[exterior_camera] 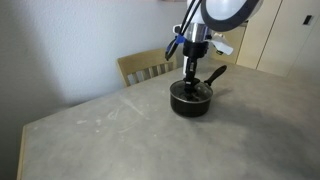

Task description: Put the lid on the pot on the table

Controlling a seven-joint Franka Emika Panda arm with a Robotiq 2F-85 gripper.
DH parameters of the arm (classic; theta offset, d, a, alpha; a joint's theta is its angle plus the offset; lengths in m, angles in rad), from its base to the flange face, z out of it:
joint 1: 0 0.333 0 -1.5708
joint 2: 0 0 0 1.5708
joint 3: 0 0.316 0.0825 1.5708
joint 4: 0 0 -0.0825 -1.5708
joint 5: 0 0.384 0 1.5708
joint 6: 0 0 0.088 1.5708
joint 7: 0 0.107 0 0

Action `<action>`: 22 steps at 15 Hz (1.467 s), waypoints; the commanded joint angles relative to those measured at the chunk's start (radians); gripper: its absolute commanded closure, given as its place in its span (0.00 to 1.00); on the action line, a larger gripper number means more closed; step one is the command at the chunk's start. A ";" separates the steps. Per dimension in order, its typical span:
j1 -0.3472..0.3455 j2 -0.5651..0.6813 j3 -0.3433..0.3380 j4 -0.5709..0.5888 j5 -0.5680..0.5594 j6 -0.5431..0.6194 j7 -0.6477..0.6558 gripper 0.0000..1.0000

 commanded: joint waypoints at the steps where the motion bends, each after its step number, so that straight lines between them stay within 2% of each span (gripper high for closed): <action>1: -0.007 -0.002 0.012 0.005 0.006 -0.044 -0.006 0.86; 12: 0.026 -0.104 -0.001 0.004 -0.046 -0.201 -0.007 0.86; 19: 0.022 -0.139 0.006 0.012 -0.024 -0.200 -0.015 0.86; 22: 0.018 -0.160 0.002 -0.019 -0.021 -0.179 -0.006 0.86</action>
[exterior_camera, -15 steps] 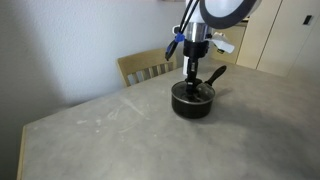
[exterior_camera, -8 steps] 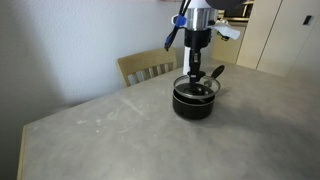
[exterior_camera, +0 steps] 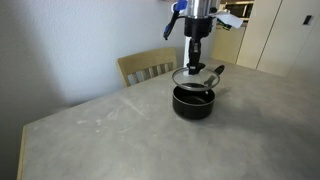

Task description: Put the lid on the pot on the table

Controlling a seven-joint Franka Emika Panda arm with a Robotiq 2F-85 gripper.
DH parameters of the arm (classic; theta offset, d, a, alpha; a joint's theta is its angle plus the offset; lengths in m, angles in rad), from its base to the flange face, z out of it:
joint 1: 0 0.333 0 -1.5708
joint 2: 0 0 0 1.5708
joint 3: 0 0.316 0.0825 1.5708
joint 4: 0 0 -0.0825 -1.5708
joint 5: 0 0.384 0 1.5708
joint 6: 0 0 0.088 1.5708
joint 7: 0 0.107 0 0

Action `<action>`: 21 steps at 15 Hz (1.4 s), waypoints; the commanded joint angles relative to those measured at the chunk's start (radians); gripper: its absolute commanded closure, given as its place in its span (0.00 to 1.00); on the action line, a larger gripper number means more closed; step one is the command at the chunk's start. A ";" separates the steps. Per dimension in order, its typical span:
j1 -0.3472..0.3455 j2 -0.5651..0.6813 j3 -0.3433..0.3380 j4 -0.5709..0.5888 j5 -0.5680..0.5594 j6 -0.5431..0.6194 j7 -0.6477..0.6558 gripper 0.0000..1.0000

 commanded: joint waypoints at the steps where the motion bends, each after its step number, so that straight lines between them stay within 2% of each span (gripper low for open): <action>1: -0.011 -0.051 -0.001 -0.045 0.008 0.005 -0.004 0.86; 8: -0.058 -0.155 -0.040 -0.178 -0.009 0.027 -0.056 0.86; 12: -0.124 -0.232 -0.081 -0.282 -0.006 0.077 -0.212 0.86; 17: -0.208 -0.277 -0.148 -0.389 0.047 0.217 -0.441 0.86; 21: -0.266 -0.234 -0.172 -0.438 0.188 0.357 -0.570 0.86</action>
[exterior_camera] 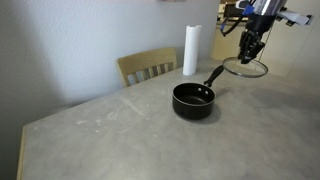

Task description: Put the lid on the pot on the table

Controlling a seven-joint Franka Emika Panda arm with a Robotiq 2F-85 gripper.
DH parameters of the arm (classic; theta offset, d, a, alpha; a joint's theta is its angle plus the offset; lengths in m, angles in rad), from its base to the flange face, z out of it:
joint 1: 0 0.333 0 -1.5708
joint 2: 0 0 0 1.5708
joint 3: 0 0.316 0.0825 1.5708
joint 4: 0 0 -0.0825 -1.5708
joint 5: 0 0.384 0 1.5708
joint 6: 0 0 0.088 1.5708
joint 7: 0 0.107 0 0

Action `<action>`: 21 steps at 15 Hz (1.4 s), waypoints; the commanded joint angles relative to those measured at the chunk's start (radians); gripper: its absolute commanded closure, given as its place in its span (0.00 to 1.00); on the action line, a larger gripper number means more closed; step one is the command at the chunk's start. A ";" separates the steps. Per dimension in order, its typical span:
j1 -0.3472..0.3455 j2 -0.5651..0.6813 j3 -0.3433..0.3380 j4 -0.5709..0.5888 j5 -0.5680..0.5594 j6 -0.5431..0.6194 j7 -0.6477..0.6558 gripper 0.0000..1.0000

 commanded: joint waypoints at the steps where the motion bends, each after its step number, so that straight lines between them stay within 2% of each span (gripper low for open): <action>1: -0.049 0.023 -0.002 -0.061 0.135 0.130 -0.117 0.86; 3: -0.073 0.066 0.007 -0.068 0.201 0.183 -0.165 0.86; 8: -0.141 0.178 0.058 -0.052 0.261 0.248 -0.247 0.86; 14: -0.214 0.286 0.117 -0.022 0.248 0.236 -0.267 0.86; 18: -0.236 0.287 0.134 -0.010 0.244 0.233 -0.264 0.86; 19: -0.240 0.286 0.137 -0.010 0.244 0.230 -0.263 0.72; 20: -0.245 0.282 0.142 -0.012 0.247 0.230 -0.266 0.36; 21: -0.247 0.278 0.144 -0.014 0.246 0.228 -0.264 0.35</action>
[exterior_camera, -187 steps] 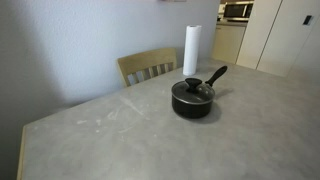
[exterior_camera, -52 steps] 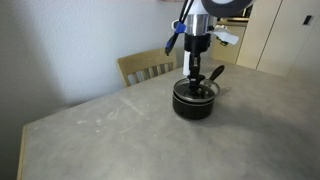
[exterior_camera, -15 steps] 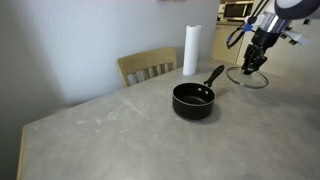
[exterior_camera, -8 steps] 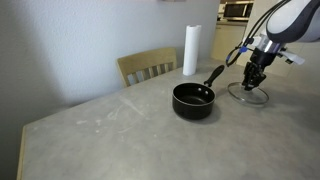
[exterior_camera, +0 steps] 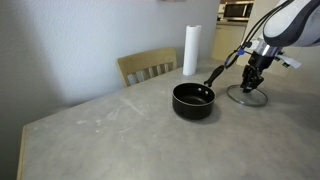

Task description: Put the lid on the pot on the table

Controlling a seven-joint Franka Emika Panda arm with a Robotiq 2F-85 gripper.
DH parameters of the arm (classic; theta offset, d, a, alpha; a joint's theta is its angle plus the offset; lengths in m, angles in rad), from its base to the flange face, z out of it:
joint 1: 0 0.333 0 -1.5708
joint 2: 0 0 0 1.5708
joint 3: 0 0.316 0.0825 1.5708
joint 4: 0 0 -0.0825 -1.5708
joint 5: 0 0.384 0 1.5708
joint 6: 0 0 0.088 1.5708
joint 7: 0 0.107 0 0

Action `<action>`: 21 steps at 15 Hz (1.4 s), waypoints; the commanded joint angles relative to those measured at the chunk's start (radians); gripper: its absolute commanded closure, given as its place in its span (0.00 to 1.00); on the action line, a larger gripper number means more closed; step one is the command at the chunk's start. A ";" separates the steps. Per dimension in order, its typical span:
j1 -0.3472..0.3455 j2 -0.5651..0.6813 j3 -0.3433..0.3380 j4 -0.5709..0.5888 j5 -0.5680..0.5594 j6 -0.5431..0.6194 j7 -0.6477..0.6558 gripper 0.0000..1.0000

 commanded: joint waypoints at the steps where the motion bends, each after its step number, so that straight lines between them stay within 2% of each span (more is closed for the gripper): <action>1: -0.035 -0.007 0.029 0.001 0.013 0.002 -0.033 0.30; 5: -0.016 -0.095 0.022 -0.040 -0.005 -0.021 -0.022 0.02; 6: -0.001 -0.129 0.013 -0.051 -0.015 -0.036 -0.009 0.00; 10: 0.086 -0.251 -0.040 -0.066 -0.063 -0.145 0.077 0.00; 13: 0.176 -0.328 -0.089 -0.044 -0.170 -0.275 0.265 0.00; 15: 0.217 -0.358 -0.080 0.001 -0.145 -0.436 0.372 0.00; 17: 0.259 -0.372 -0.072 0.043 -0.106 -0.533 0.497 0.00; 19: 0.300 -0.366 -0.064 0.086 -0.078 -0.581 0.604 0.00; 20: 0.292 -0.376 -0.081 0.047 -0.101 -0.531 0.536 0.00; 21: 0.308 -0.376 -0.076 0.064 -0.094 -0.549 0.577 0.00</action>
